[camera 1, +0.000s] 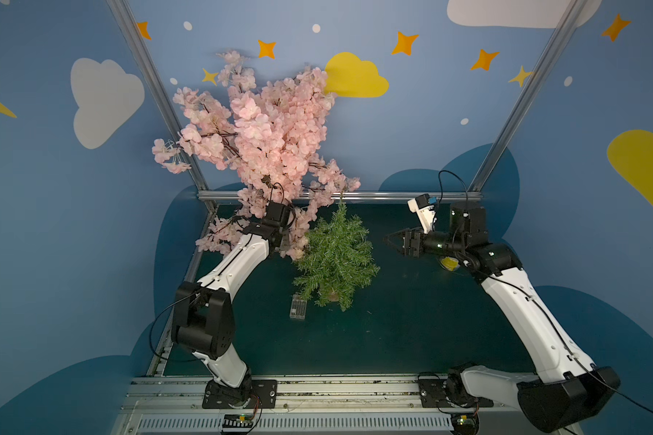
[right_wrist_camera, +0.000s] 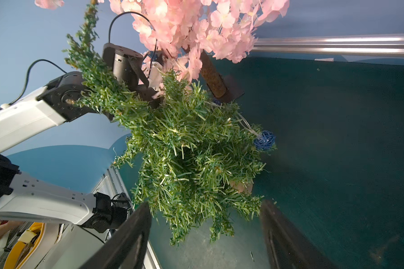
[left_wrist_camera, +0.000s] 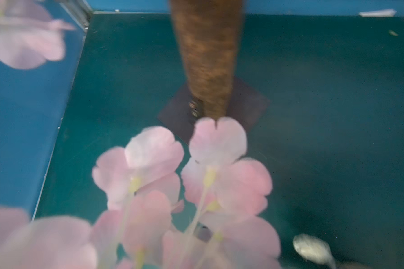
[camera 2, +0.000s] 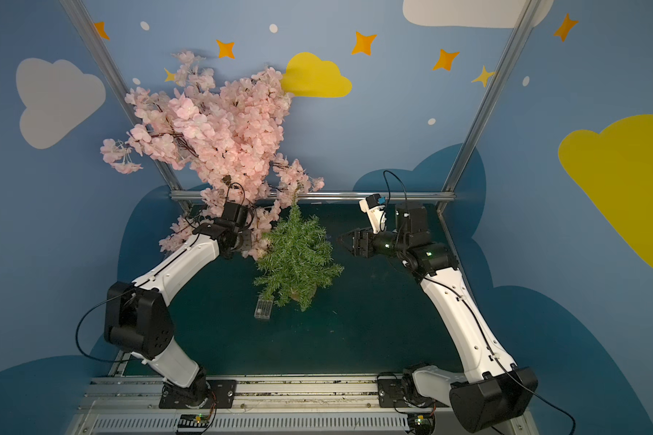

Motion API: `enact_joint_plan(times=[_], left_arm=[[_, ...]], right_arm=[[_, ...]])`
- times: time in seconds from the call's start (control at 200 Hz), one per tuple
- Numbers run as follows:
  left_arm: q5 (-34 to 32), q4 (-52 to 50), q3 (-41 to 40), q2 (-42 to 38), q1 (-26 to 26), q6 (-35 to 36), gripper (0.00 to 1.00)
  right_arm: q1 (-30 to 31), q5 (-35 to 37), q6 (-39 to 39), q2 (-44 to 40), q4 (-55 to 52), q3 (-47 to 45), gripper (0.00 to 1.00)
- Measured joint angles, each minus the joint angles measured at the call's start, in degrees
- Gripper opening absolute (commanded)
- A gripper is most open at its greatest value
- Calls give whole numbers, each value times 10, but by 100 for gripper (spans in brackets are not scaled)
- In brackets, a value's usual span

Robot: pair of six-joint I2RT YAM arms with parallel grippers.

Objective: Remove string lights from the small christmas tree
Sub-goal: Remove the light string from the Christmas tree.

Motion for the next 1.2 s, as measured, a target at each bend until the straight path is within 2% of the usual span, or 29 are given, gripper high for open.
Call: enact_joint_plan(times=[0.15,0.305,0.481,0.701,0.806,0.931,1.047,1.202], left_arm=[[2,23,-11,54,40,0,3],[14,51,-95,51,59,-9,3],[43,53,-175,-7,61,-15,3],[113,51,-187,-96,50,-9,3],[146,33,-168,-116,35,0,3],[167,-2,-102,-144,19,11,3],[164,-18,-43,-206,16,19,3],[165,-27,45,-298,39,19,3]], right_arm=[[0,0,0,7,0,0,75],[0,0,0,23,3,0,75],[0,-2,0,38,7,-1,75],[-1,-5,1,38,21,-12,74],[-3,-4,1,38,22,-13,74],[-3,-4,1,38,22,-13,74],[-4,-4,1,36,22,-15,74],[-4,-5,3,31,22,-20,75]])
